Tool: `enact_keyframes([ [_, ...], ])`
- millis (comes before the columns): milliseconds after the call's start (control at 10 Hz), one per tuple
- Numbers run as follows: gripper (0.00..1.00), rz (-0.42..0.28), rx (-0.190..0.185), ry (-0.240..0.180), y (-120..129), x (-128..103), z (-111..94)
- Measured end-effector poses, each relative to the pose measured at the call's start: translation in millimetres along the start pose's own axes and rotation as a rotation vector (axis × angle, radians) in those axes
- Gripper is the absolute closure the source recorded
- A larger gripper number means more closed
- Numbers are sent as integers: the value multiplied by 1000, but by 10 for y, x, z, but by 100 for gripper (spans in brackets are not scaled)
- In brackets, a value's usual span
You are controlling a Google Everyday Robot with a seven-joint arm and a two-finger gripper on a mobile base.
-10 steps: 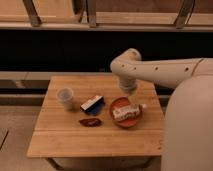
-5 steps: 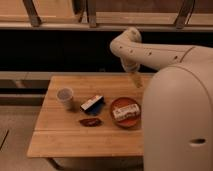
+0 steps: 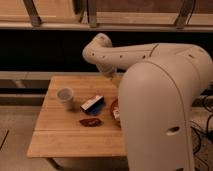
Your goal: Move the arm in a circular motion
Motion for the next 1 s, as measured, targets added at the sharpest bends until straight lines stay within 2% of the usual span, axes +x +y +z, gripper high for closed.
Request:
enact_keyframes([
  [100,20,-16,-47,-4,277,-81,160],
  [200,20,1,-91,-10,540,-74,288],
  [300,20,51,-154,-16,903,18,453],
  [400,20,115,-205,-11,1188,184,571],
  [600,20,232,-263,18,1455,570,672],
  [700,20,276,-266,42,1405,769,648],
  [800,20,296,-246,70,1178,914,566],
  [900,20,277,-211,88,849,922,455],
  [1000,20,212,-168,97,416,748,322],
])
